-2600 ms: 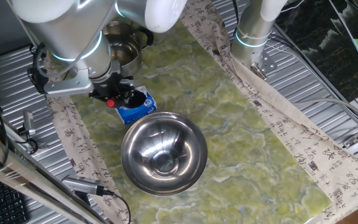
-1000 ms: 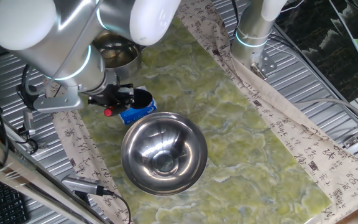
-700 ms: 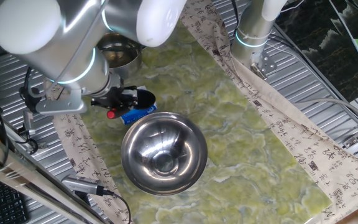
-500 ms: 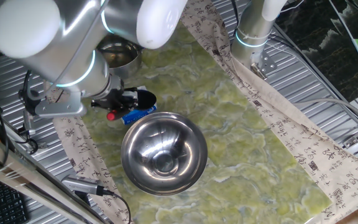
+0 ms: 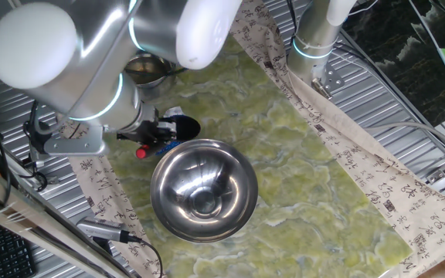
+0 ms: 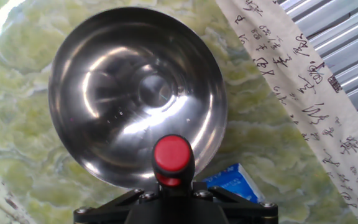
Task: Scoop water with a large spoon from one bowl to another
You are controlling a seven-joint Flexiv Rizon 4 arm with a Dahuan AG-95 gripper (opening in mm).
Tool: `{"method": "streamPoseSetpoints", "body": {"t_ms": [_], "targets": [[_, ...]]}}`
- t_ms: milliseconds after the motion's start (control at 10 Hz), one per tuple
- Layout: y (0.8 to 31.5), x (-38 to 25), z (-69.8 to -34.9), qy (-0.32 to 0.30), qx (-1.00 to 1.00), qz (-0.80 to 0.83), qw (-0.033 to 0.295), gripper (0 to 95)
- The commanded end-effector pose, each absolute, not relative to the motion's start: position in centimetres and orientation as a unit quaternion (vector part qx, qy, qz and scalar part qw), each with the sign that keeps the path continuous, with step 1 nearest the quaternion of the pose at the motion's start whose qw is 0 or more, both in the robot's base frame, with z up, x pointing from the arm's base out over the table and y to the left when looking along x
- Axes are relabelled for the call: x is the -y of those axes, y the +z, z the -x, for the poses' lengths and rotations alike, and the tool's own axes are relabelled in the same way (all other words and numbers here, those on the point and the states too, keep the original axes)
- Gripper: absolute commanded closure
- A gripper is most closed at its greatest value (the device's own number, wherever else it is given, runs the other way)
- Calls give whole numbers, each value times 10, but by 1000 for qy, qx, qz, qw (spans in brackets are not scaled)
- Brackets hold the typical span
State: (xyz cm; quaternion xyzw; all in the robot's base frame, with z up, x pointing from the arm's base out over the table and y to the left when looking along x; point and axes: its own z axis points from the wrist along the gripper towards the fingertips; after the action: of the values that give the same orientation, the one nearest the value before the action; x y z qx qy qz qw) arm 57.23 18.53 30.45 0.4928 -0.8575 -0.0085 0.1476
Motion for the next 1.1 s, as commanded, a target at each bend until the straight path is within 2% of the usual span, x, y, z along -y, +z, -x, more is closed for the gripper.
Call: {"method": "streamPoseSetpoints", "body": {"t_ms": [100, 1100], "targets": [[305, -192, -572, -9, 862, -484, 147, 950], [300, -215, -569, -26, 921, -368, 127, 950]]}}
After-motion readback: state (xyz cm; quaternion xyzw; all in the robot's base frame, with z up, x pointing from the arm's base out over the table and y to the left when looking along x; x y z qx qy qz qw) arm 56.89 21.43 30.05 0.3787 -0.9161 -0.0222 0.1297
